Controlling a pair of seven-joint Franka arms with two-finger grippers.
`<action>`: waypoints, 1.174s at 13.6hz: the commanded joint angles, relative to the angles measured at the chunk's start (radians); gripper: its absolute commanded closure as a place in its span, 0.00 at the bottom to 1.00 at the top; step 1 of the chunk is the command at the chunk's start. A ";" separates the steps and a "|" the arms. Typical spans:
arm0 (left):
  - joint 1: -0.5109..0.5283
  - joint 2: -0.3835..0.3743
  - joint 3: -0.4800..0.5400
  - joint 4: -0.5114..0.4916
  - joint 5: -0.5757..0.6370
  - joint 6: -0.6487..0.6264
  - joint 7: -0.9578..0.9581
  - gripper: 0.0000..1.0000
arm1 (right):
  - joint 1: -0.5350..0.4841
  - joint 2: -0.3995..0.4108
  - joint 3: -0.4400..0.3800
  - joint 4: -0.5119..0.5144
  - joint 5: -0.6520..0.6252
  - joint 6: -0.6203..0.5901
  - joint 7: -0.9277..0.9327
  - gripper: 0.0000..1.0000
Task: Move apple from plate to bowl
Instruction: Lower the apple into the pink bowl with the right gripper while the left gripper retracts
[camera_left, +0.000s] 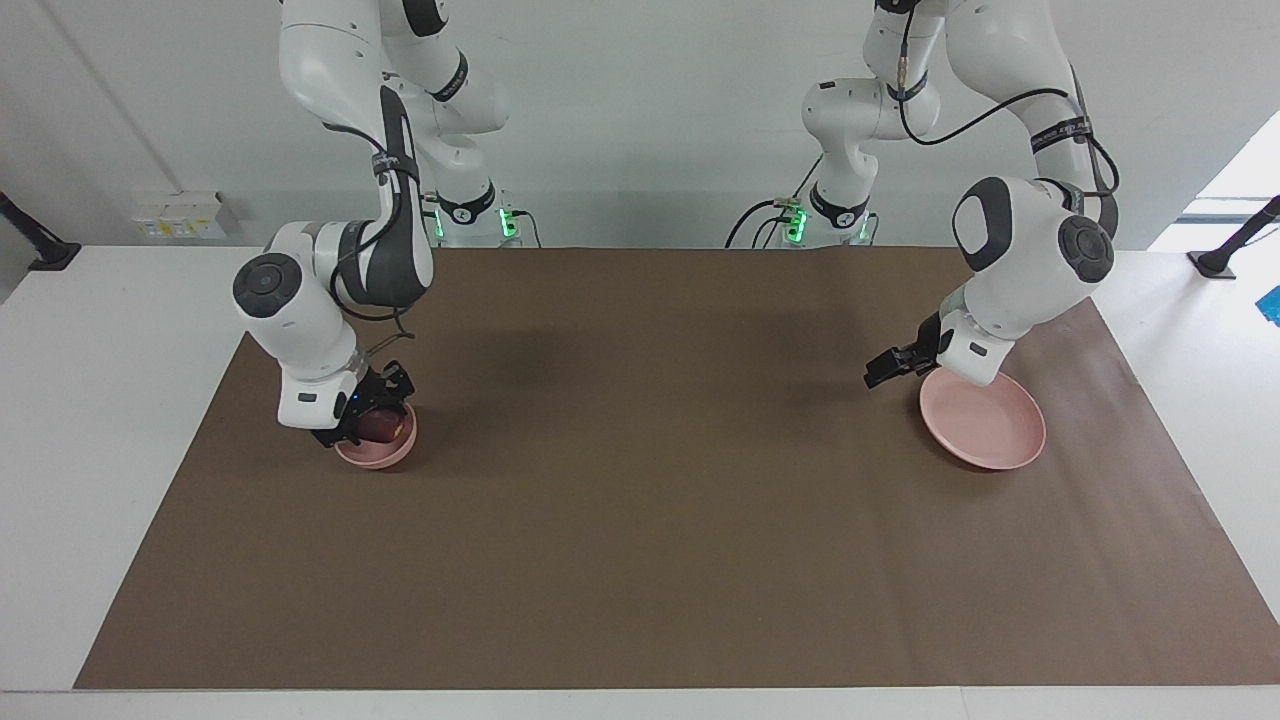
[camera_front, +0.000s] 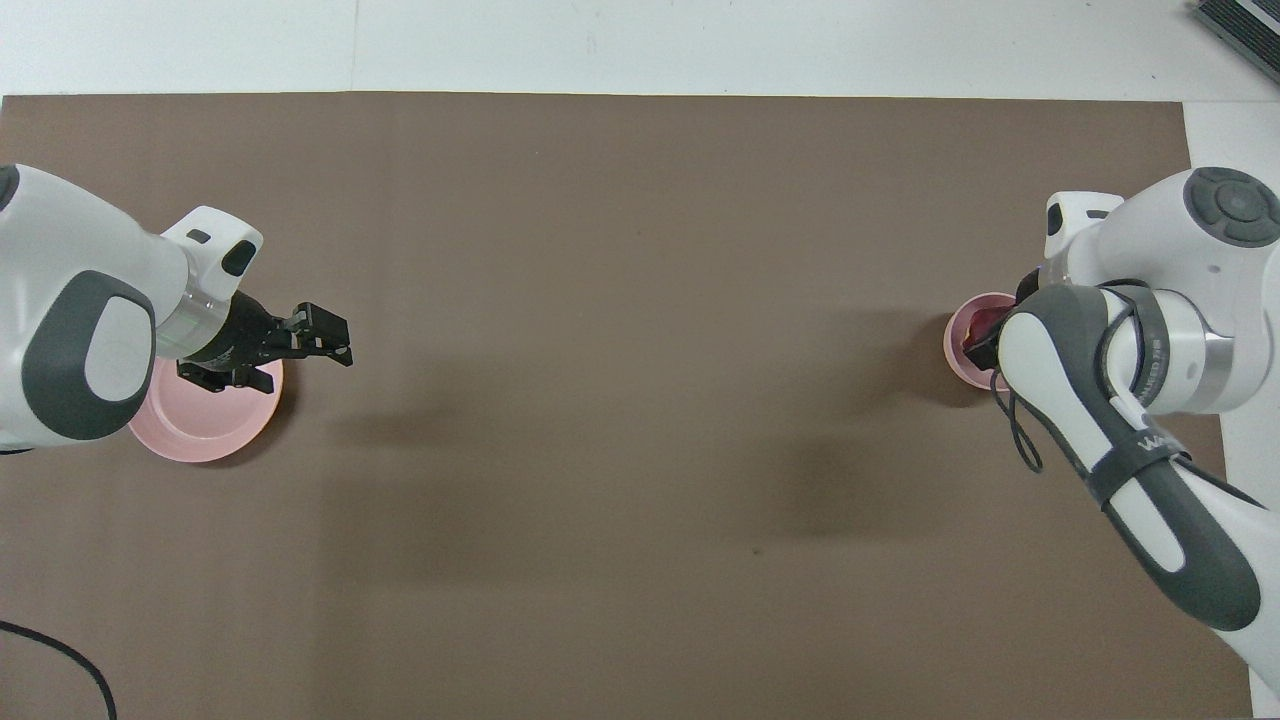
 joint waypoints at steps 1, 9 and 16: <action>0.001 -0.004 0.005 0.053 0.103 -0.027 0.107 0.00 | -0.011 0.002 0.006 -0.009 -0.020 0.029 -0.022 1.00; 0.001 -0.097 0.025 0.172 0.203 -0.155 0.166 0.00 | -0.013 0.023 0.006 -0.009 -0.020 0.042 -0.012 0.38; 0.000 -0.220 0.025 0.172 0.204 -0.252 0.194 0.00 | -0.013 0.025 0.005 -0.009 -0.020 0.040 -0.012 0.00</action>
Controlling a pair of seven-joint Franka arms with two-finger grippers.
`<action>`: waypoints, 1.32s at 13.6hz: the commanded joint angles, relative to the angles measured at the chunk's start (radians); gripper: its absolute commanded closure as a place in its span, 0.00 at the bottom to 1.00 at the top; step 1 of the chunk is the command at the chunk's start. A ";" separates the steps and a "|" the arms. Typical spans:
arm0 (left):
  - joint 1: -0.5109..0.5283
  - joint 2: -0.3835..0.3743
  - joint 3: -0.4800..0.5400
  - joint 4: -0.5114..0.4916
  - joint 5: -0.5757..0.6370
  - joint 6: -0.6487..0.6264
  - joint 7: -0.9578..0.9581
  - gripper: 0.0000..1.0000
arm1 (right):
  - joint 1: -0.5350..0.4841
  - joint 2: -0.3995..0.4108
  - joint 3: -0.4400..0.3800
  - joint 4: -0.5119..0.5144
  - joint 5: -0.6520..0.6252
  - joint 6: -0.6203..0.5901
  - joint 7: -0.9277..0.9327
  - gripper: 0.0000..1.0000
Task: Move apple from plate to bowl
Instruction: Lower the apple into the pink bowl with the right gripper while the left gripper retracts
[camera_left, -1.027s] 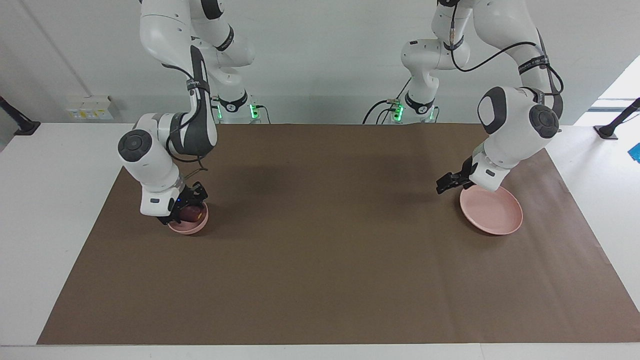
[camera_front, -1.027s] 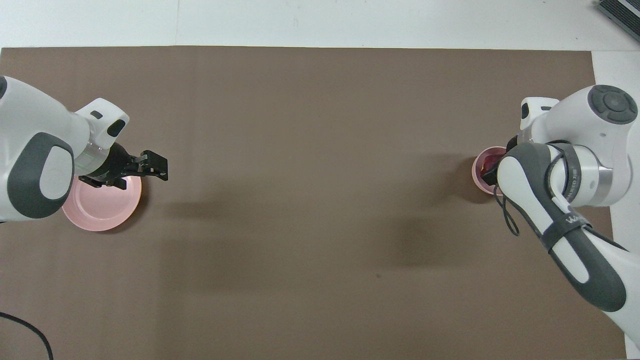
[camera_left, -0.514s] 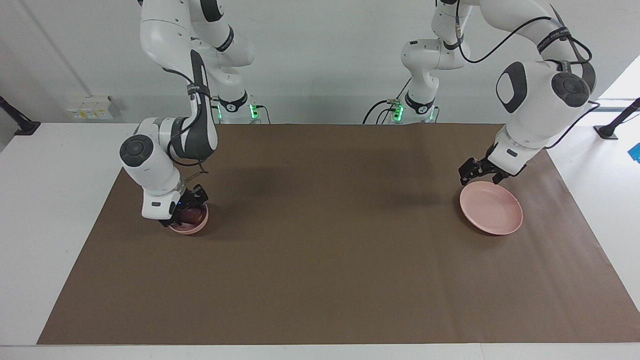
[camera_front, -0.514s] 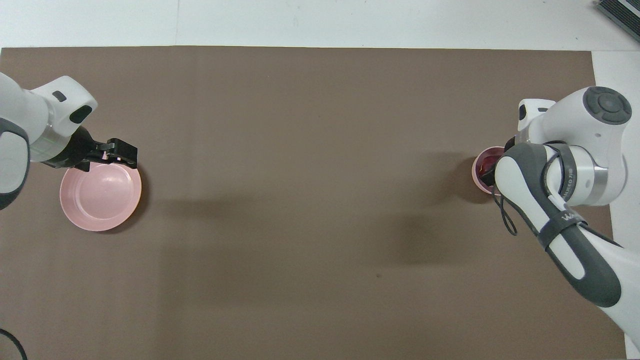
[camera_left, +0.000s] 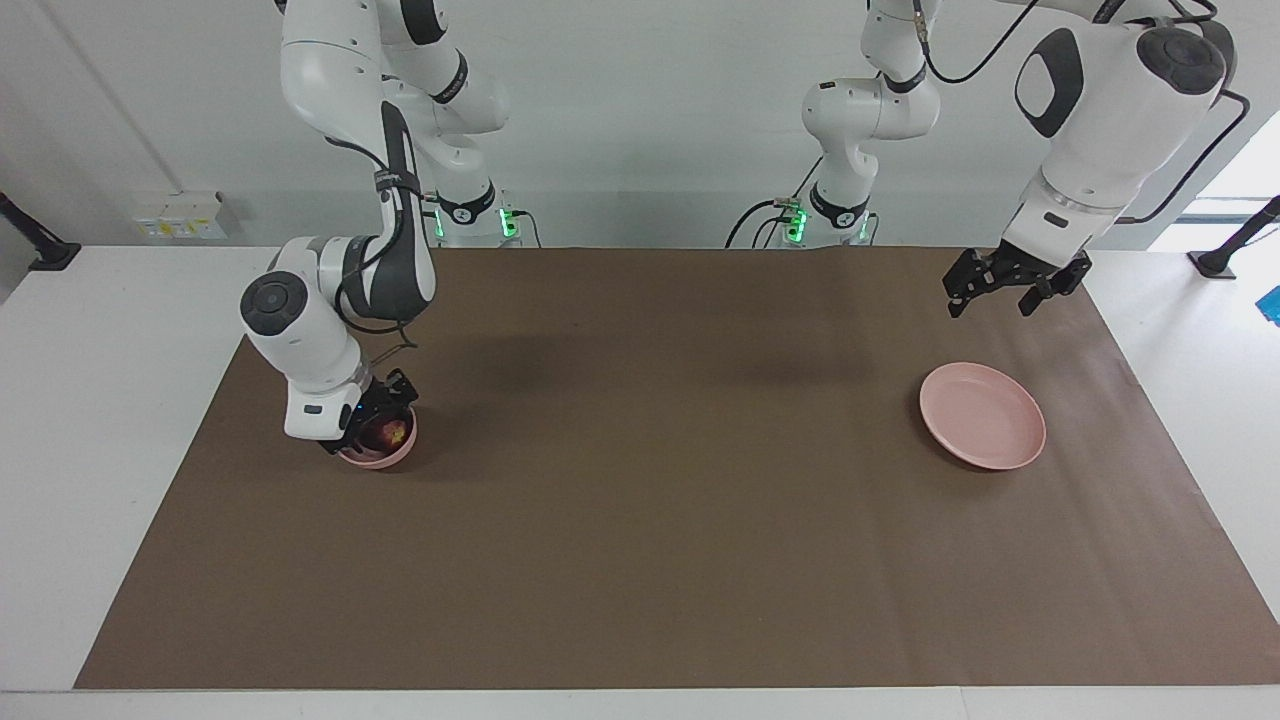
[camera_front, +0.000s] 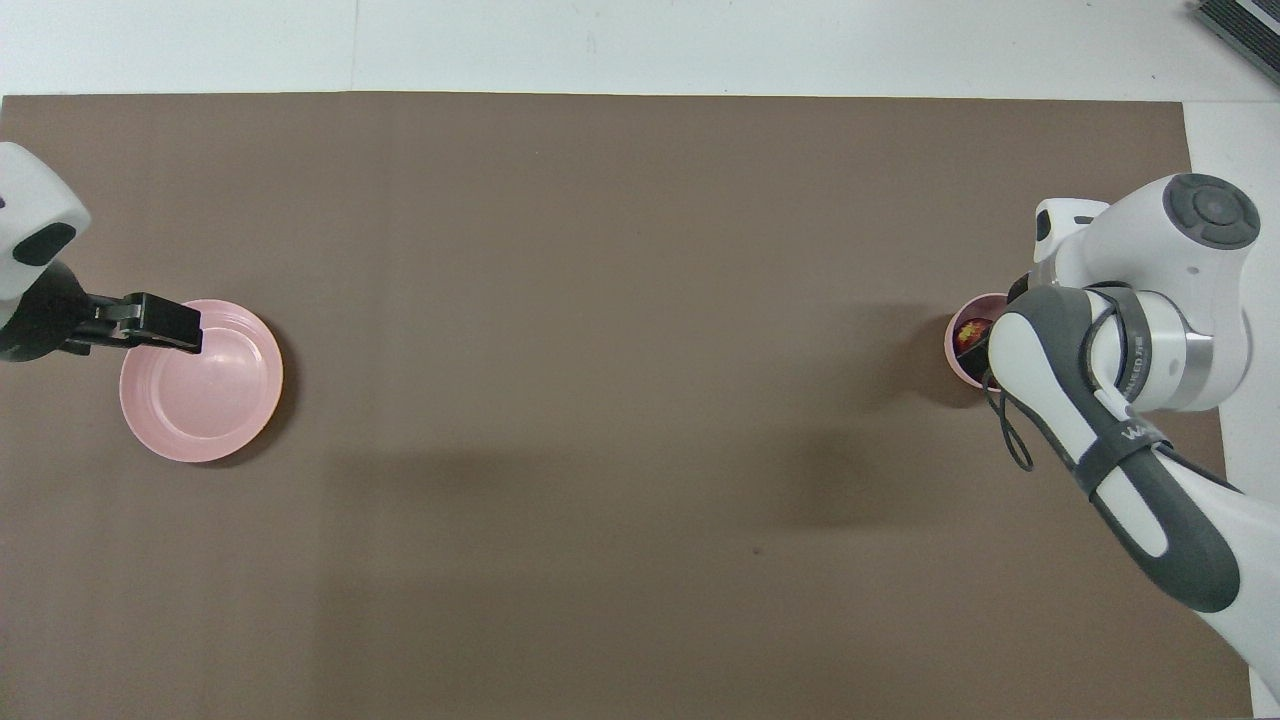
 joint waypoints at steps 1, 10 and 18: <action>0.000 -0.030 0.000 0.009 0.015 -0.022 0.010 0.00 | -0.010 -0.001 0.006 -0.003 -0.020 0.024 -0.012 0.00; 0.001 0.051 0.000 0.170 0.005 -0.141 0.009 0.00 | 0.009 -0.124 0.001 0.104 -0.018 -0.178 0.478 0.00; -0.002 0.041 -0.001 0.178 -0.004 -0.199 0.000 0.00 | 0.099 -0.306 0.008 0.102 -0.008 -0.333 0.809 0.00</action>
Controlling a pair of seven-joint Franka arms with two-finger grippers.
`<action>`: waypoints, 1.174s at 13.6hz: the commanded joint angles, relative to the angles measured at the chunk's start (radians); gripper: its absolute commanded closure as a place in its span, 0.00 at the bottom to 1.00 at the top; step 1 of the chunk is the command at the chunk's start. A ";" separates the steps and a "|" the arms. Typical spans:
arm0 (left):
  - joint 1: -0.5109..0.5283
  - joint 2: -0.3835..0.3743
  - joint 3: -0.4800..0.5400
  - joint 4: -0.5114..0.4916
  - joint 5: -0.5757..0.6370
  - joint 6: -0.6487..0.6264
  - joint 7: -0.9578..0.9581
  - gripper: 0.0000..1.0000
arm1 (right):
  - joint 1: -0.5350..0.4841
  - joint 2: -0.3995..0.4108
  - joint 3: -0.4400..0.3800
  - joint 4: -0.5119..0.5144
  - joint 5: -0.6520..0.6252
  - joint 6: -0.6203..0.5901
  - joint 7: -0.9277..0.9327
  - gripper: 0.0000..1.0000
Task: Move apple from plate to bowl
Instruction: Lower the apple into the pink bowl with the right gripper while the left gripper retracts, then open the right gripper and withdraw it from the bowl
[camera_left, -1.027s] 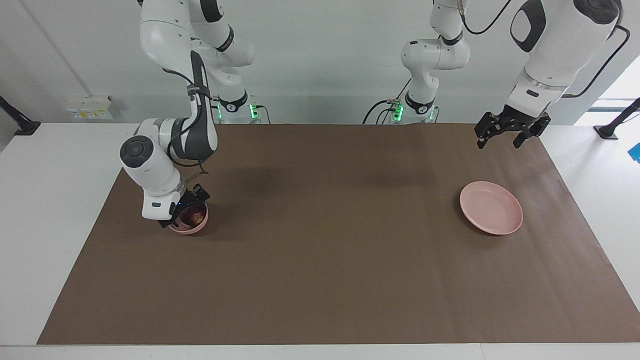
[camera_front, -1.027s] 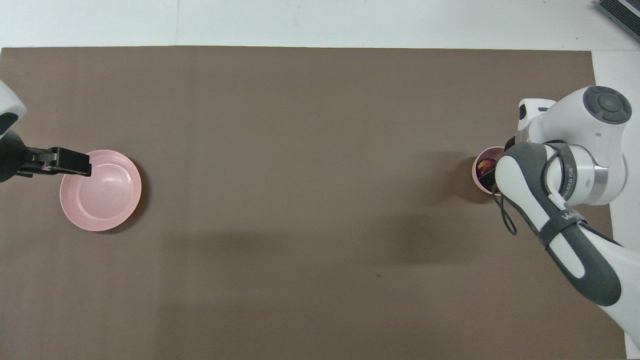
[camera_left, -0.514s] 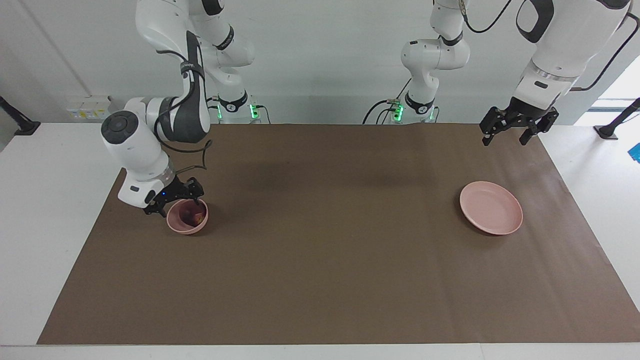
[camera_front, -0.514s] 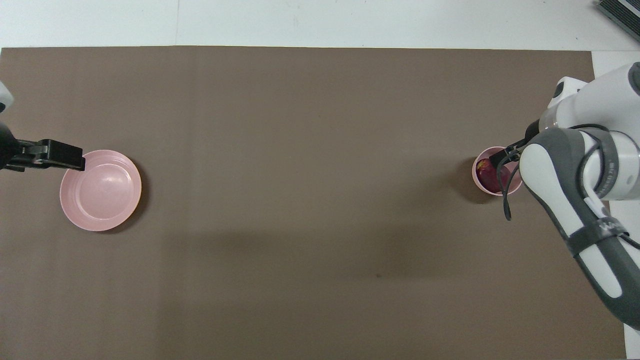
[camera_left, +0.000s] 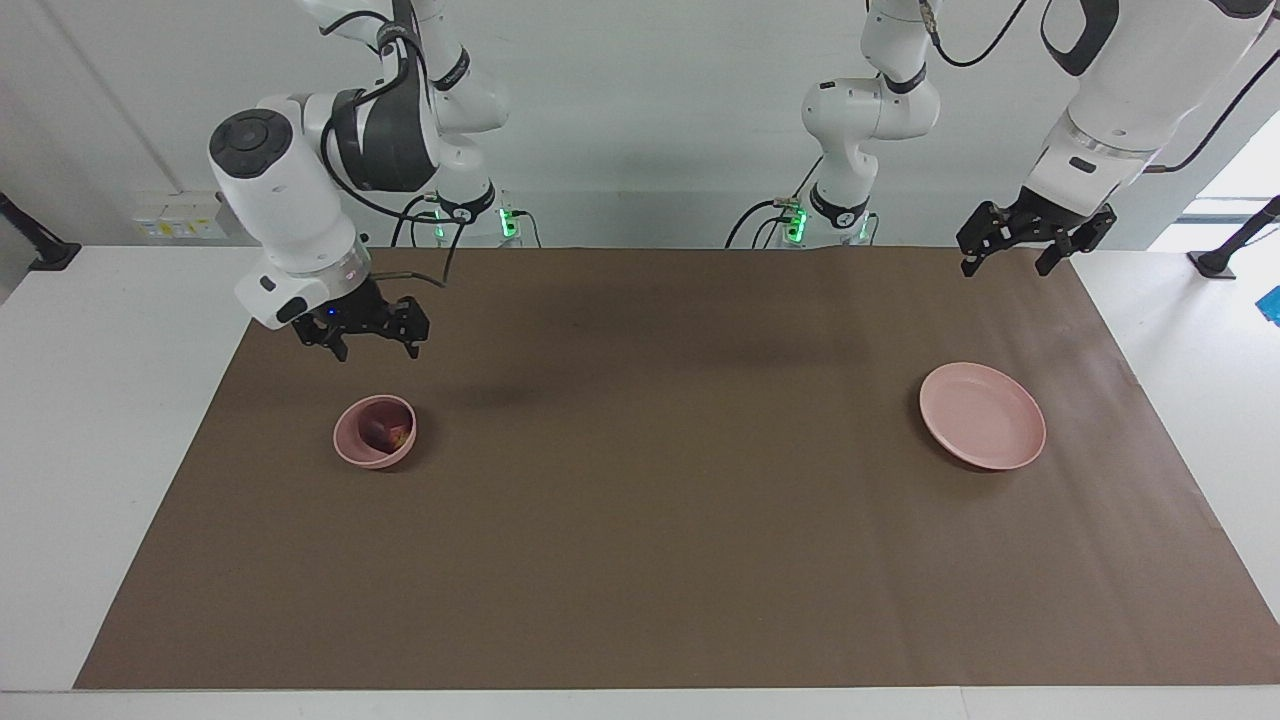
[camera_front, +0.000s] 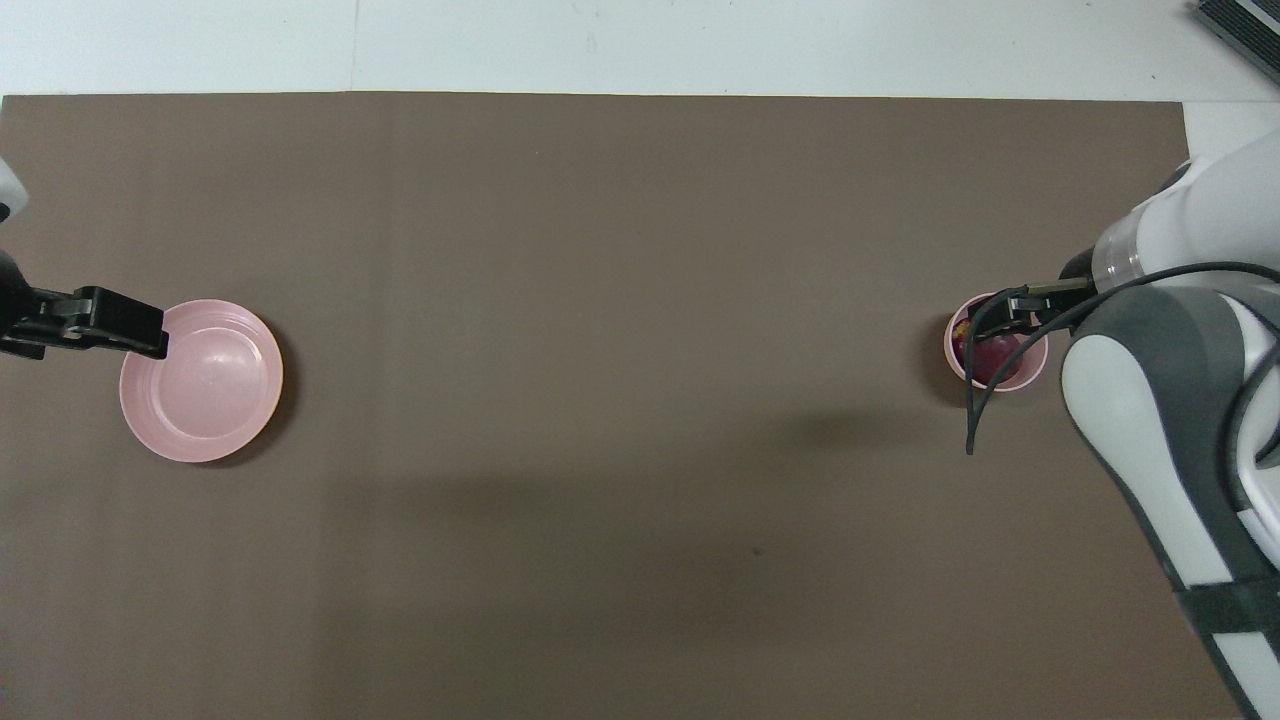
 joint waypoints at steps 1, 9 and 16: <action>0.004 0.005 0.007 0.012 -0.002 -0.024 0.001 0.00 | -0.005 -0.086 0.000 -0.010 -0.005 -0.027 0.017 0.00; 0.031 0.005 0.007 0.012 -0.002 -0.024 0.001 0.00 | -0.048 -0.168 -0.026 0.220 0.015 -0.402 -0.034 0.00; 0.047 -0.011 0.009 0.021 -0.056 -0.013 0.073 0.00 | -0.052 -0.211 -0.035 0.178 0.012 -0.403 -0.077 0.00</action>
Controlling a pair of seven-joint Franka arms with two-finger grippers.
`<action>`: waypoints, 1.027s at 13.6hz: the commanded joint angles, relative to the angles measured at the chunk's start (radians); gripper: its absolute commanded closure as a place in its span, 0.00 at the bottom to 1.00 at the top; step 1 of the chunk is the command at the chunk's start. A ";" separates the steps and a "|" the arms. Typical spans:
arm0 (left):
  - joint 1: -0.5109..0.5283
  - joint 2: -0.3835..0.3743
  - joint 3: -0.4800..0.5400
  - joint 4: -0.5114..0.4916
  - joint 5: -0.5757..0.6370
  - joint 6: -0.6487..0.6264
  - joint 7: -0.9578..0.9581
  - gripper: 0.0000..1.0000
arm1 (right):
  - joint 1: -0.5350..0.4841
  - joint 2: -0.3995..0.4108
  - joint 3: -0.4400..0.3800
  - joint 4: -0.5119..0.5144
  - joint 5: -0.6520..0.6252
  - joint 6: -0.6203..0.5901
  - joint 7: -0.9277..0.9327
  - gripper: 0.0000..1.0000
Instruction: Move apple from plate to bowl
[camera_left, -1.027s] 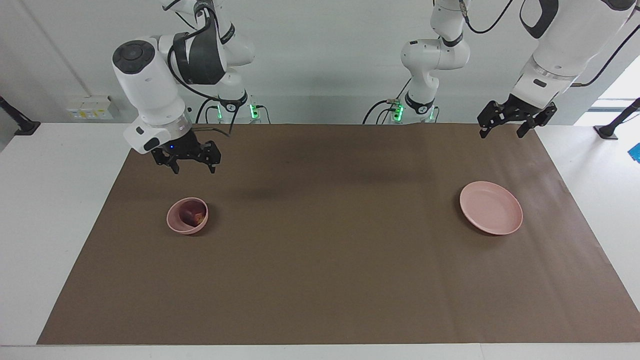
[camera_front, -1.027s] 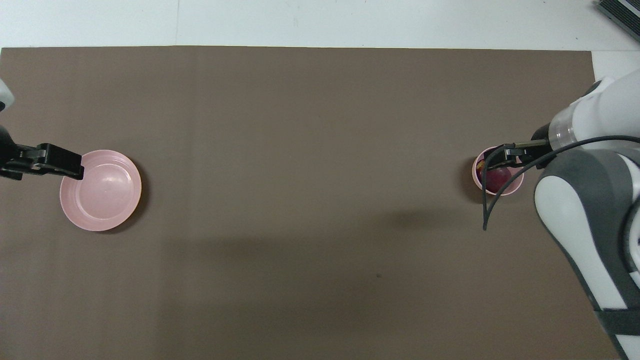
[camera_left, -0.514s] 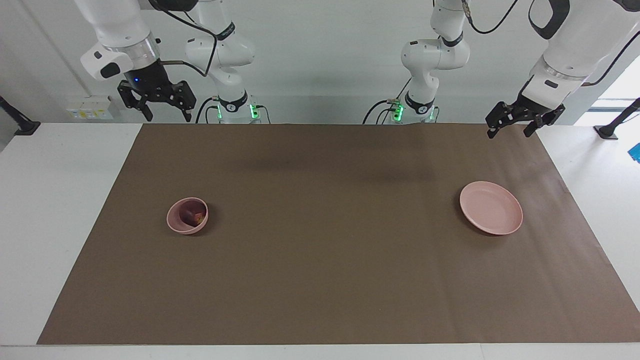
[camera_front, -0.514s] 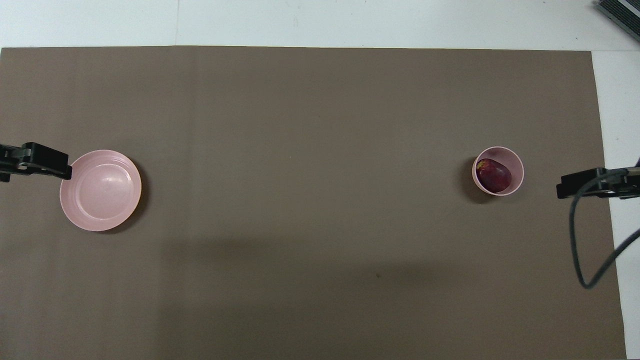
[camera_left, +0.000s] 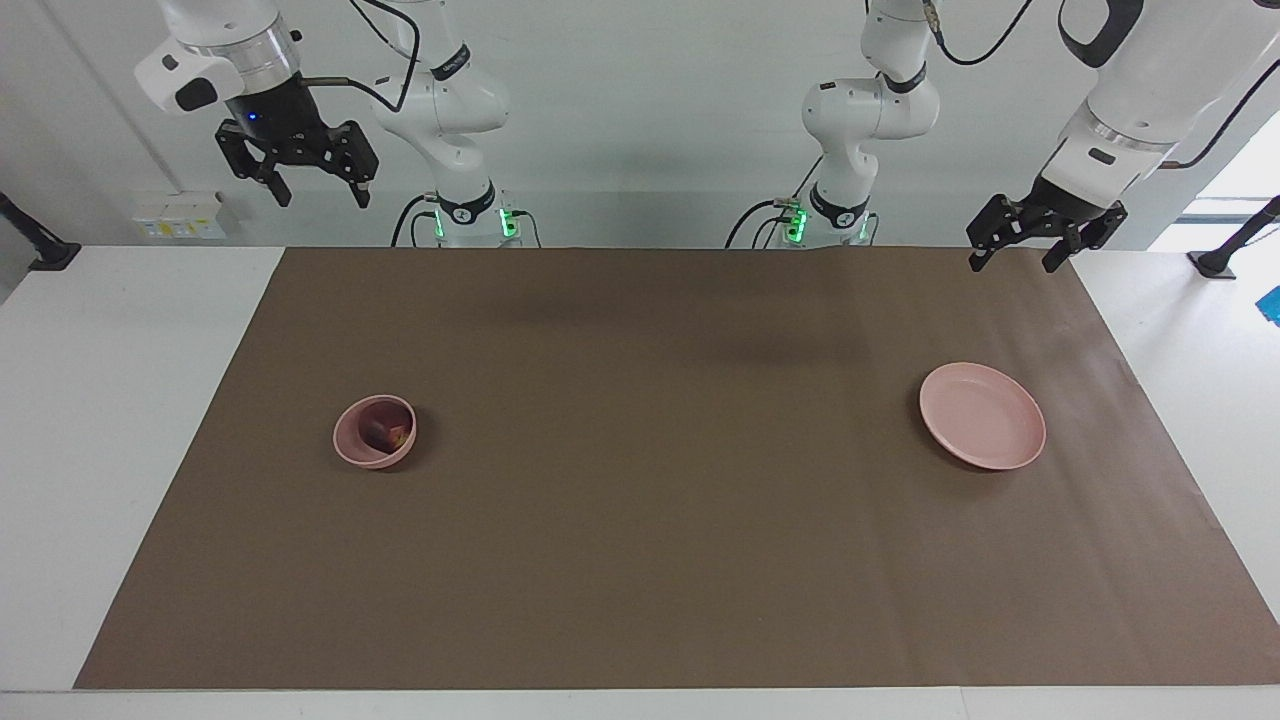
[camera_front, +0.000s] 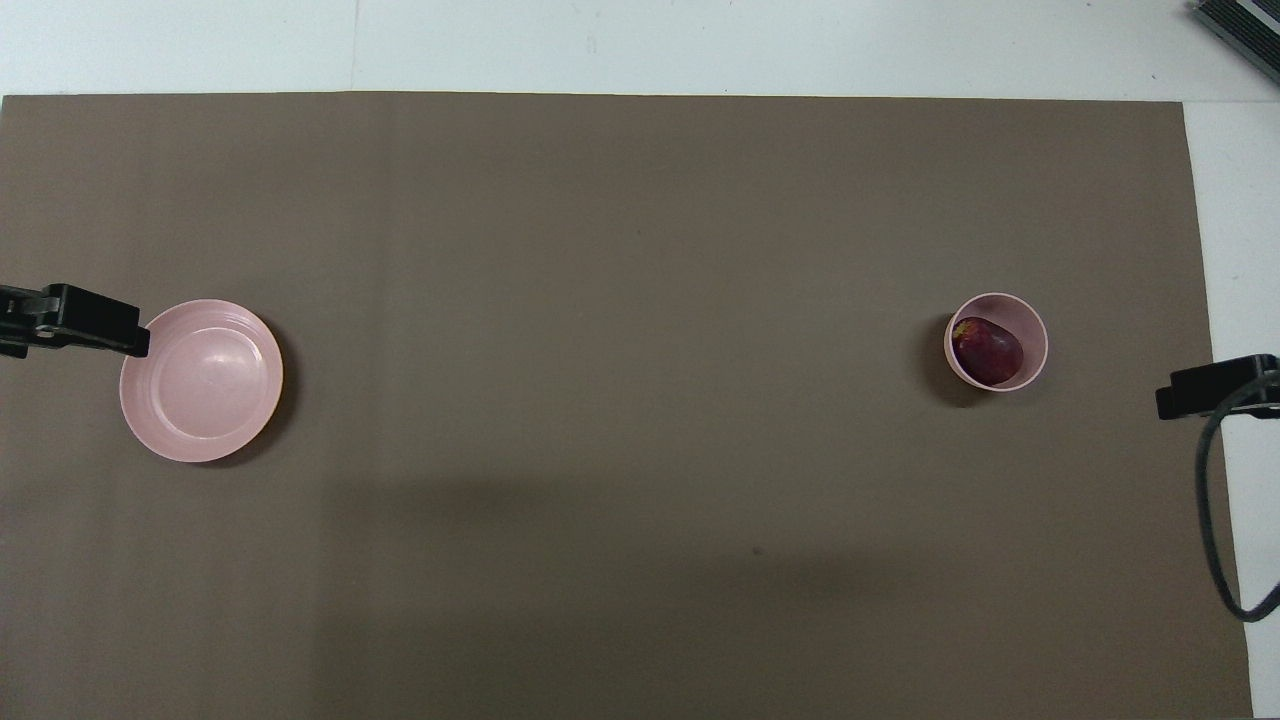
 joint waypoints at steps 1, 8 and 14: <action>0.026 -0.005 0.000 0.006 -0.020 -0.009 0.029 0.00 | -0.013 -0.018 -0.001 -0.019 0.009 0.005 -0.043 0.00; 0.028 -0.005 -0.001 0.008 -0.020 -0.017 0.019 0.00 | -0.014 -0.042 -0.003 -0.062 -0.020 0.052 -0.066 0.00; 0.028 -0.005 -0.003 0.008 -0.020 -0.017 0.019 0.00 | -0.016 -0.041 -0.003 -0.064 -0.040 0.052 -0.065 0.00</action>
